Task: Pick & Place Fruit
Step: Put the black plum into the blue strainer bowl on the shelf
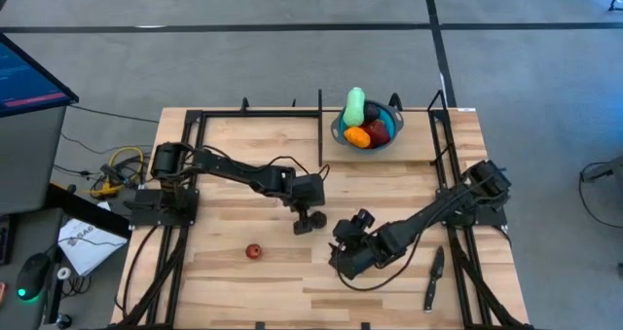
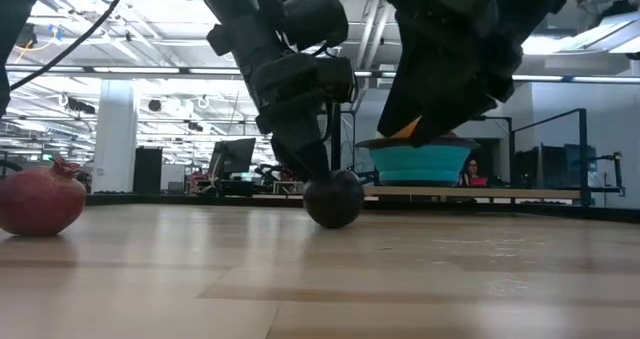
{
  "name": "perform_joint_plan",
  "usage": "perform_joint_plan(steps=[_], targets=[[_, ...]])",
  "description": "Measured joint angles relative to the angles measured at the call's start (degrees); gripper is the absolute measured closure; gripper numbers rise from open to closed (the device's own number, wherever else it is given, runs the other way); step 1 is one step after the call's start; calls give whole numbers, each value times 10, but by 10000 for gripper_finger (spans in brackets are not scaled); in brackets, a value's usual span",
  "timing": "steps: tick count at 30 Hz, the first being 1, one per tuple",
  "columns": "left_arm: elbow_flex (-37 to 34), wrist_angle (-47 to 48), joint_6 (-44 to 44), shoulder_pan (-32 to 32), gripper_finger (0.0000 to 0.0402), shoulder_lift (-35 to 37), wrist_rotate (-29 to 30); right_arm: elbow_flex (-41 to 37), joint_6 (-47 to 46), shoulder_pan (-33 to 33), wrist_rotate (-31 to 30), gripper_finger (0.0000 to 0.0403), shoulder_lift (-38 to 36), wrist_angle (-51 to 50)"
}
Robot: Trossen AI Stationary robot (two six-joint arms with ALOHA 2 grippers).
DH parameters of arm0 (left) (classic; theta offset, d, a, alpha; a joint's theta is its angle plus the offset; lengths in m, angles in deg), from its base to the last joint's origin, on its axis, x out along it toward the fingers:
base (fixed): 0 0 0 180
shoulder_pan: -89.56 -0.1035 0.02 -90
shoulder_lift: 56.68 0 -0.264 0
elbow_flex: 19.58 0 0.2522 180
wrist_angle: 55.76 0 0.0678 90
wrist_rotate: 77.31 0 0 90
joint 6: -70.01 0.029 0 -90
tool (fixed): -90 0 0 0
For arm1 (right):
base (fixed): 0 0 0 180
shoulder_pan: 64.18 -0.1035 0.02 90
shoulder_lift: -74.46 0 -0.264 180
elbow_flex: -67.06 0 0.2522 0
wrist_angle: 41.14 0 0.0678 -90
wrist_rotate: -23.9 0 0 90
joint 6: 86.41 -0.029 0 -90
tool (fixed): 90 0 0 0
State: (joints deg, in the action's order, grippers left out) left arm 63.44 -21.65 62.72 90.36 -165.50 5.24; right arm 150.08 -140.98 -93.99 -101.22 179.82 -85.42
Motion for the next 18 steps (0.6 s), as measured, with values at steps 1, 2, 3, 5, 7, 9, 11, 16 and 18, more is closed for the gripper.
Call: perform_joint_plan(steps=[1,2,3,5,7,9,11,16,18], targets=[[-4,0,0,-1,55,0,0,0,1,0,0,92,0,2],[-7,0,0,-1,51,0,0,0,1,0,-1,92,0,2],[-8,1,0,-2,48,0,0,0,2,0,-3,92,0,2],[-9,0,0,-4,44,1,0,0,6,-1,-7,92,3,1],[-10,4,0,-4,43,9,0,0,6,-1,-9,92,10,3],[-10,5,0,-4,43,24,-1,-1,6,-1,-14,92,17,-4],[-17,4,7,-3,43,46,-3,0,-2,-4,-23,92,27,3],[-61,3,9,-5,44,128,-5,-42,-15,-10,-38,84,26,78],[-88,1,9,-7,45,166,-4,-55,-14,-1,-33,72,26,86]])
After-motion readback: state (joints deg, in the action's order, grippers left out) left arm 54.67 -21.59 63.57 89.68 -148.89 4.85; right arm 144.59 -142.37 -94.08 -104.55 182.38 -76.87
